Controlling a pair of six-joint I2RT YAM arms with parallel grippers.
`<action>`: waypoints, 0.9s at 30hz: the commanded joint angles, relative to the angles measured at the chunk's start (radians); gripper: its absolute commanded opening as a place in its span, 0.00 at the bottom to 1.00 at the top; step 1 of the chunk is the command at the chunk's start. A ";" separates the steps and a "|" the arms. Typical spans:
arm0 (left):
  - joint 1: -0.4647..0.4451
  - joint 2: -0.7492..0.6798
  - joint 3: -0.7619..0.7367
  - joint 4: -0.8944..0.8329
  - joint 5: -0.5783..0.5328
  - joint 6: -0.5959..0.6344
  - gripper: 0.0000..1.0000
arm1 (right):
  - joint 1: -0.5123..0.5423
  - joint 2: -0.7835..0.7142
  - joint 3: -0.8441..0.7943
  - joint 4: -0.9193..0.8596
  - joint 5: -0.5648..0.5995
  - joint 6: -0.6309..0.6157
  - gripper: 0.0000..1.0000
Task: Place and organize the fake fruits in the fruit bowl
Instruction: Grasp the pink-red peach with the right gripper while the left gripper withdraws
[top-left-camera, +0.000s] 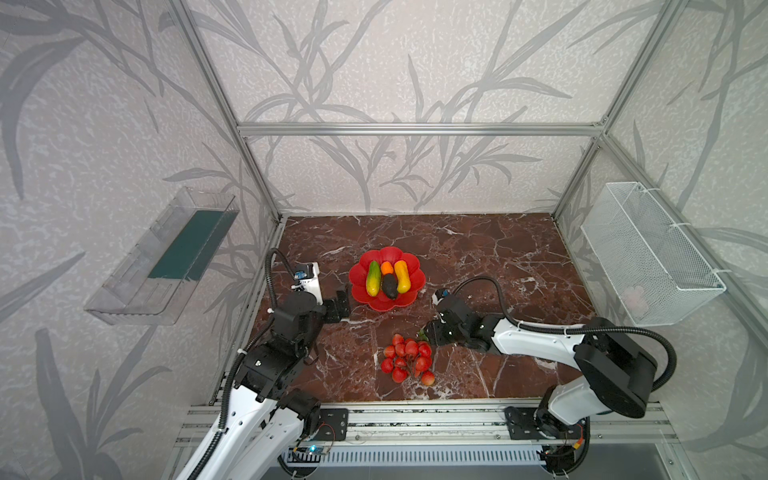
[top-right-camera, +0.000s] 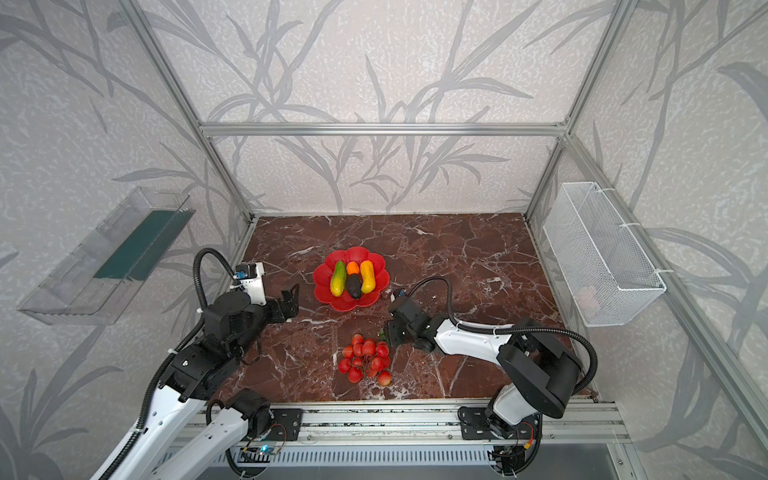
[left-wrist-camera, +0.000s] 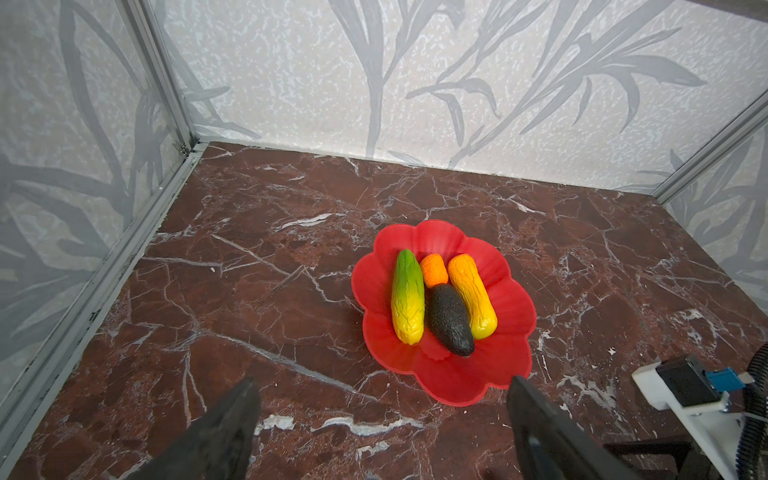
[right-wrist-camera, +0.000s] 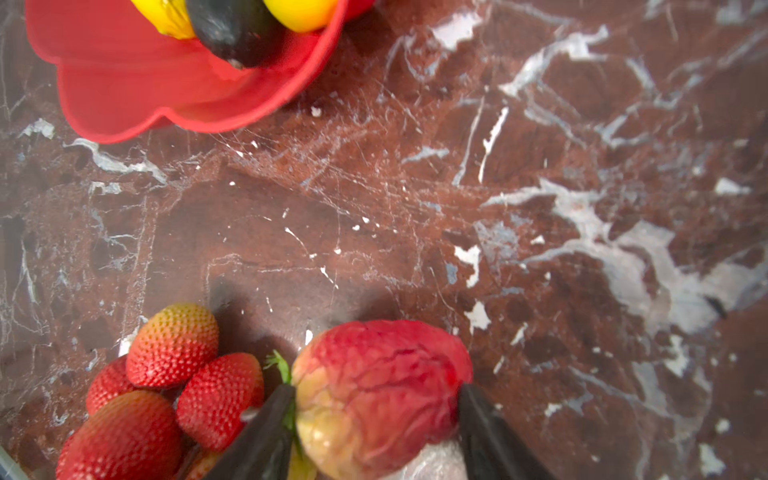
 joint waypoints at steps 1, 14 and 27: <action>0.005 -0.022 -0.002 -0.051 -0.036 0.014 0.93 | 0.007 -0.009 -0.011 -0.005 0.038 0.032 0.51; 0.005 -0.103 -0.034 -0.096 -0.049 -0.004 0.93 | 0.003 -0.216 0.159 -0.190 0.172 -0.196 0.47; 0.005 -0.129 -0.045 -0.099 -0.046 -0.016 0.93 | 0.002 -0.090 0.159 -0.308 0.112 -0.363 0.95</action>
